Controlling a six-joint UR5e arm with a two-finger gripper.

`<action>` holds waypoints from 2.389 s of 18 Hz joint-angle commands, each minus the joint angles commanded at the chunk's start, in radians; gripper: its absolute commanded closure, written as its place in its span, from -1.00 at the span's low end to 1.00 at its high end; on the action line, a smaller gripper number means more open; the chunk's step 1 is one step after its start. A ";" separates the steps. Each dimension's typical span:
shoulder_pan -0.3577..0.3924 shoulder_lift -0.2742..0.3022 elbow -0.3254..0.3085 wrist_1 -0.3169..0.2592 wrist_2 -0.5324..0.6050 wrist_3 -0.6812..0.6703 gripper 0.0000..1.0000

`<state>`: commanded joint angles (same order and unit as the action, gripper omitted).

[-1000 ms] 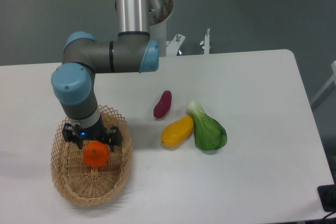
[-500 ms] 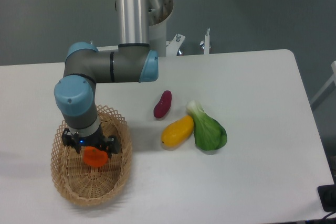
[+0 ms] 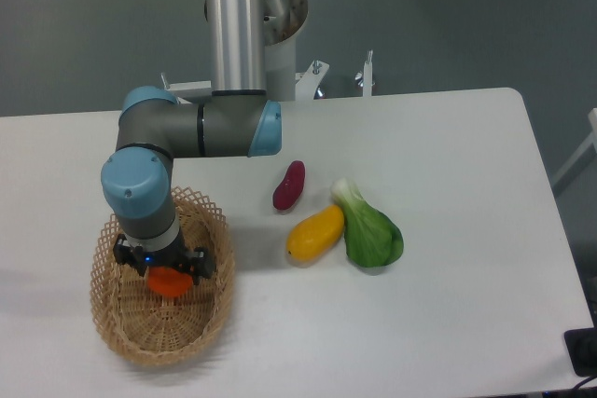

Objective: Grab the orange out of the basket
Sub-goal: 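Close the gripper on the orange inside the basket, then lift the orange out of the basket and carry it beside the bok choy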

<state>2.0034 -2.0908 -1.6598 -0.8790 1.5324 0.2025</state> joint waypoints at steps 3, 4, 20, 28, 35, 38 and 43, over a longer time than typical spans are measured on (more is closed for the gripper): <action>0.000 -0.003 -0.002 0.000 0.000 0.000 -1.00; 0.000 -0.005 0.000 0.000 0.000 0.000 -0.97; 0.006 0.067 0.032 -0.012 -0.012 0.055 -0.16; 0.191 0.196 0.112 -0.141 -0.012 0.400 -0.17; 0.380 0.178 0.184 -0.156 -0.025 0.725 -0.17; 0.471 0.169 0.196 -0.156 -0.034 0.825 -0.17; 0.518 0.173 0.189 -0.149 -0.044 0.862 -0.16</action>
<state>2.5217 -1.9174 -1.4711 -1.0278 1.4880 1.0646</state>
